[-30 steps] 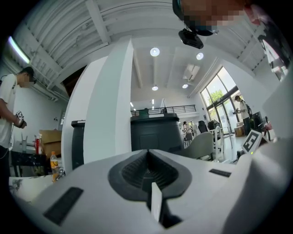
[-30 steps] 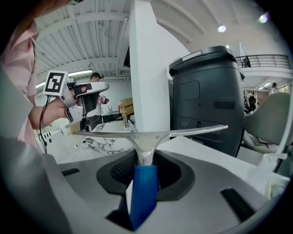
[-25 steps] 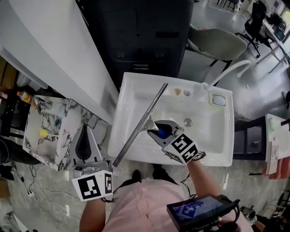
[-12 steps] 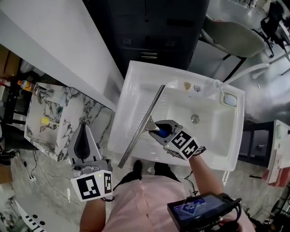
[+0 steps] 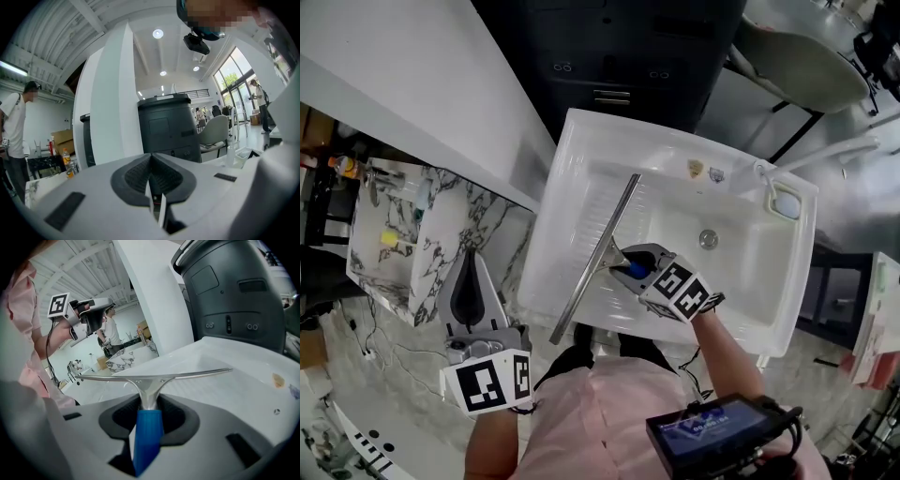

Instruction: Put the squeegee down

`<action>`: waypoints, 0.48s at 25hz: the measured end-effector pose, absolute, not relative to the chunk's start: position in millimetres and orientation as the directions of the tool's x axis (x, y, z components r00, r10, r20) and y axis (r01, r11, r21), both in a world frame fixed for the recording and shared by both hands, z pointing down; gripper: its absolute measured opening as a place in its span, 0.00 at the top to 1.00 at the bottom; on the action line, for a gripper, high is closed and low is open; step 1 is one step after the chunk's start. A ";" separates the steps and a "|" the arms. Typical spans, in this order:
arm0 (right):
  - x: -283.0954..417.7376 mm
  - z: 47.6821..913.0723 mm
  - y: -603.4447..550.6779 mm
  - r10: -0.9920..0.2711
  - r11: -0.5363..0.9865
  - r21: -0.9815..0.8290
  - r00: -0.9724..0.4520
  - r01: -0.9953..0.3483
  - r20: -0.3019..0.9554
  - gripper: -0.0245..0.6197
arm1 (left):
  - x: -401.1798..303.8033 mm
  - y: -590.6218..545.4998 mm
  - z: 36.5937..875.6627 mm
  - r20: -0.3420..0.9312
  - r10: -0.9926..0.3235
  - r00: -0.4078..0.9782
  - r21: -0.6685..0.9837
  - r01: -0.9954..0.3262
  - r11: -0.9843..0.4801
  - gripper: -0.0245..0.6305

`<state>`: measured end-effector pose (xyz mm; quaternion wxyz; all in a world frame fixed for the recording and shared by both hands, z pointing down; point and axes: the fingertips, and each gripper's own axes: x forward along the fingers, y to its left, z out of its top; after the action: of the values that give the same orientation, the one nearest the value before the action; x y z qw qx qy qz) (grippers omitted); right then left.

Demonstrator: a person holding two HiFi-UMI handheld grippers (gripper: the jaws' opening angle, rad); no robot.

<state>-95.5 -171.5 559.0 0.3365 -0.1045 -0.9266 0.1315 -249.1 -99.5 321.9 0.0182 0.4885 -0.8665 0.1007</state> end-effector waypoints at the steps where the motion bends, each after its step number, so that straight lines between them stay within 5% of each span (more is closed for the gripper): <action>1: -95.2 562.0 -171.5 0.288 0.941 -0.321 -0.747 0.106 0.599 0.79 | -249.6 -100.7 323.7 0.134 -0.842 -0.523 -0.155 -0.850 0.504 0.95; 12: -92.9 585.5 -173.4 0.338 0.922 -0.370 -0.698 0.112 0.632 0.78 | -254.4 -114.6 337.3 0.167 -0.837 -0.521 -0.144 -0.853 0.503 0.95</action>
<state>-92.9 -173.4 585.5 0.3686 -0.1238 -0.9084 0.1535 -254.4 -114.6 337.3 0.0375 0.4878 -0.8659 0.1041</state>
